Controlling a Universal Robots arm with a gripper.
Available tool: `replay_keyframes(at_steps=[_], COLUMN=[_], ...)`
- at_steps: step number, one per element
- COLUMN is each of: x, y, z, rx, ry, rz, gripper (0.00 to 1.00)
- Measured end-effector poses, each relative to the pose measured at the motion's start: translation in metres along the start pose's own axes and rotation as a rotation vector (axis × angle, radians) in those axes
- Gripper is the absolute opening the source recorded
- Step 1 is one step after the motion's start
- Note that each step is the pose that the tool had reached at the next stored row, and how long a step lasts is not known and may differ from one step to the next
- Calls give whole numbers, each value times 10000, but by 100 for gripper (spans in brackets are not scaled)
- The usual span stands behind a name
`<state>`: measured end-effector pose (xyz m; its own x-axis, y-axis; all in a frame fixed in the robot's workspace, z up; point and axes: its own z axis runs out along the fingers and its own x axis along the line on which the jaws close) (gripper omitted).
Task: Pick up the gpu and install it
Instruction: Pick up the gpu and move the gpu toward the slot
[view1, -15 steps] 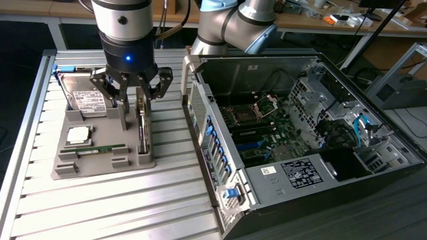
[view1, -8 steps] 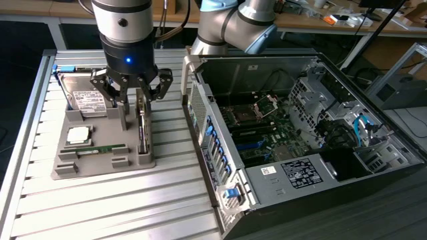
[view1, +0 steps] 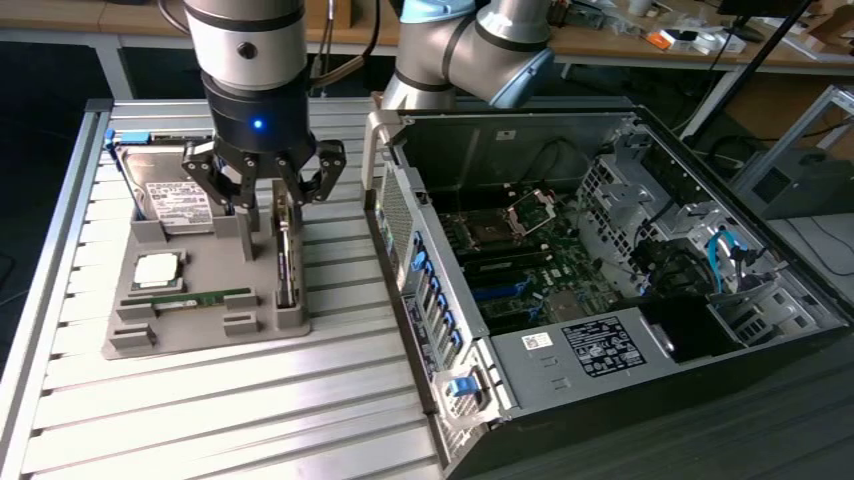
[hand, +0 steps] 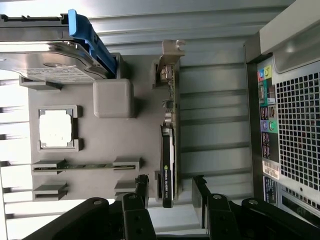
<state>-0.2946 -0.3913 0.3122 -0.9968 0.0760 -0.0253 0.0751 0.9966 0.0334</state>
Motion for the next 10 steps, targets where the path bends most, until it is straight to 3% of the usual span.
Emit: replay_keyframes(at_steps=[10], x=[-23], y=[3], z=[45], rx=[11], ry=[1], rz=[-1], gripper=[48])
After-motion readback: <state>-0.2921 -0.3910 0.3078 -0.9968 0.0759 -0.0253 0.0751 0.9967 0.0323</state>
